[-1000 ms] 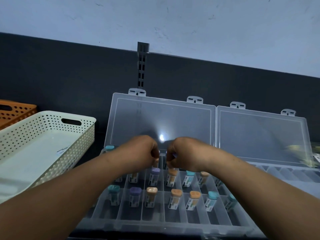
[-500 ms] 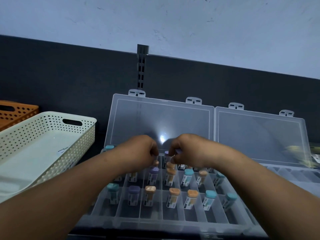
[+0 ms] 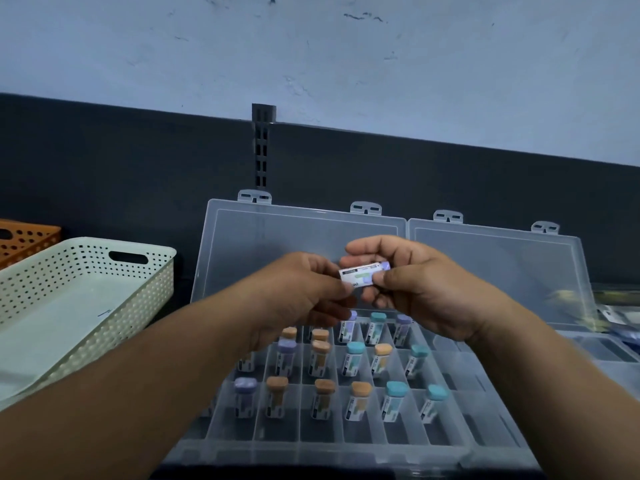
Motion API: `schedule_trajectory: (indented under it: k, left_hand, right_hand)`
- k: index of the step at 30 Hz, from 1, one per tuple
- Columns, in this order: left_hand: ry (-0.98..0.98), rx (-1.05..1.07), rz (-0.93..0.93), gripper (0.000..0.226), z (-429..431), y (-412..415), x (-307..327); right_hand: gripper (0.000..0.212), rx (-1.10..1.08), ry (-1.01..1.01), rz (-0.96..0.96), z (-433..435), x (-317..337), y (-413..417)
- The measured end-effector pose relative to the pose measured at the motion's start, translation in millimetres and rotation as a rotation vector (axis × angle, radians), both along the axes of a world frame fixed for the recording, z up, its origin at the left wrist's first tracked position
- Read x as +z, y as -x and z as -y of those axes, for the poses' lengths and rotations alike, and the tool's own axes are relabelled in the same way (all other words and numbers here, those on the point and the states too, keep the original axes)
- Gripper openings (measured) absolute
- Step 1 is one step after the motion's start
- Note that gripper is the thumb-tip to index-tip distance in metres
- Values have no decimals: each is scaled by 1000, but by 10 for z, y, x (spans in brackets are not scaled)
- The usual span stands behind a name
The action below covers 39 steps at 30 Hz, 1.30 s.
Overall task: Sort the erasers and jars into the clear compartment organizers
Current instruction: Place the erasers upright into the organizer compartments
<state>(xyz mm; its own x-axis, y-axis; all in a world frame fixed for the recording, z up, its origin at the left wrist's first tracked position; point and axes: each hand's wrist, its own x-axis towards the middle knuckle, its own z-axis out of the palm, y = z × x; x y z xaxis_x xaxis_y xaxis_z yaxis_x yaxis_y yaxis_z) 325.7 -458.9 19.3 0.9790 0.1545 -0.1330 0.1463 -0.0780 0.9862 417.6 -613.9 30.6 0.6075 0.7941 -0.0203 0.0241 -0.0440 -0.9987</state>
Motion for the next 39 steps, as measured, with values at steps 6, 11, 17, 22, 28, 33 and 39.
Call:
schedule_trajectory:
  k: [6, 11, 17, 22, 28, 33, 39]
  left_hand:
    - [-94, 106, 53, 3, 102, -82, -53]
    - [-171, 117, 58, 4, 145, -123, -70]
    - [-517, 64, 29, 8, 80, -79, -146]
    - [-1152, -4, -38, 45, -109, 38, -232]
    - [-1304, -23, -72, 72, -287, 130, -365]
    - [-1255, -4, -52, 72, -325, 184, -383]
    - [-1215, -16, -43, 71, -400, 210, -385]
  right_hand:
    - [19, -184, 25, 90, 101, -79, -16]
    - [8, -229, -82, -102, 189, -87, -109]
    - [8, -205, 44, 47, 171, -100, -161]
    - [10, -202, 397, 592, 81, -165, -190]
    - [10, -119, 606, 781, -123, -364, -198]
    - [5, -104, 616, 787, -210, -354, -201]
    - [8, -98, 662, 704, -238, -411, -207]
